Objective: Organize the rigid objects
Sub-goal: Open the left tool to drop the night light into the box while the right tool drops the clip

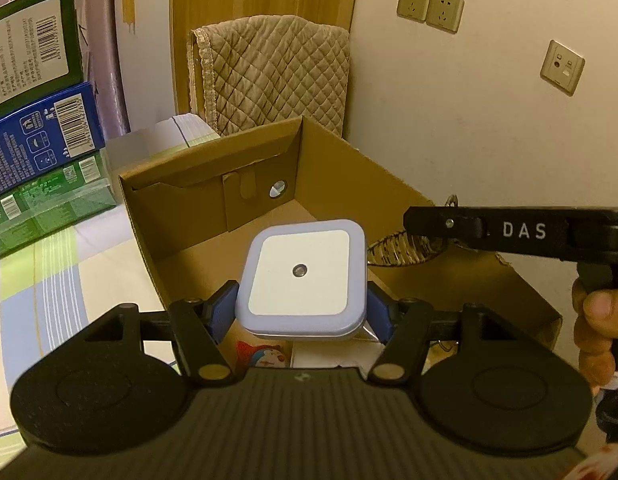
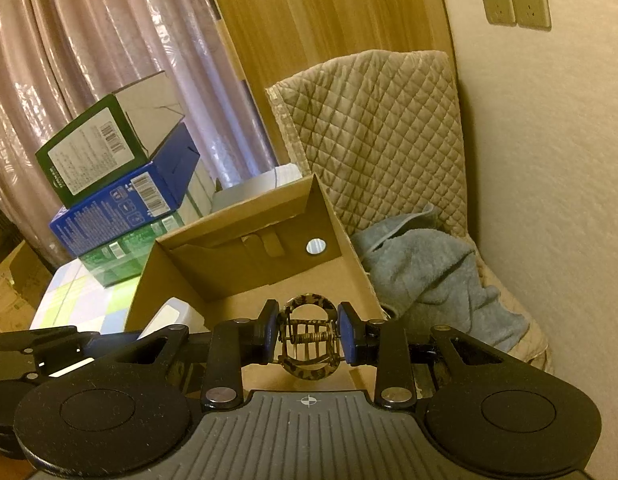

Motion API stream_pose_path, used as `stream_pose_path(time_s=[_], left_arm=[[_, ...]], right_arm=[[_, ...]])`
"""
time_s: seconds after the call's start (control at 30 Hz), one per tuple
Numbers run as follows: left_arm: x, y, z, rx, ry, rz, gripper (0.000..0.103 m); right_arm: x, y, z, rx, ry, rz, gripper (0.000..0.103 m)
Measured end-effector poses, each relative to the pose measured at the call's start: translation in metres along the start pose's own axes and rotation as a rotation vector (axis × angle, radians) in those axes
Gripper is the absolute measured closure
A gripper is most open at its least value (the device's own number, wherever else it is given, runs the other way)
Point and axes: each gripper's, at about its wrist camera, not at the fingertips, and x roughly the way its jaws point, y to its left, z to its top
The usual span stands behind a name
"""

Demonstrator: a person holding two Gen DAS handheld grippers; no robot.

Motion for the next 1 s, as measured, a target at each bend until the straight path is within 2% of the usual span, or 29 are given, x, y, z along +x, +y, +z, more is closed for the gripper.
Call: stream_pose_path(time_s=[0.1,0.4,0.57,1.0], left_arm=[[-0.001,-0.002,0.002,0.004,-0.006,0.044,0.040],[-0.020,0.016,0.002,-0.072,-0.033,0.063,0.039],[-0.032,0.022,-0.001,-0.068,-0.037,0.089,0.039],[-0.041,0.025,-0.007,-0.057,-0.037,0.091,0.039]], right_arm=[[0.000,-0.002,-0.002,0.010,0.001,0.003,0.075],[-0.002,-0.003,-0.005,0.013,0.007,0.006,0.075],[-0.002,0.003,-0.007,0.009,0.013,0.016,0.075],[0.010,0.024,-0.010,-0.017,0.039,0.030,0.075]])
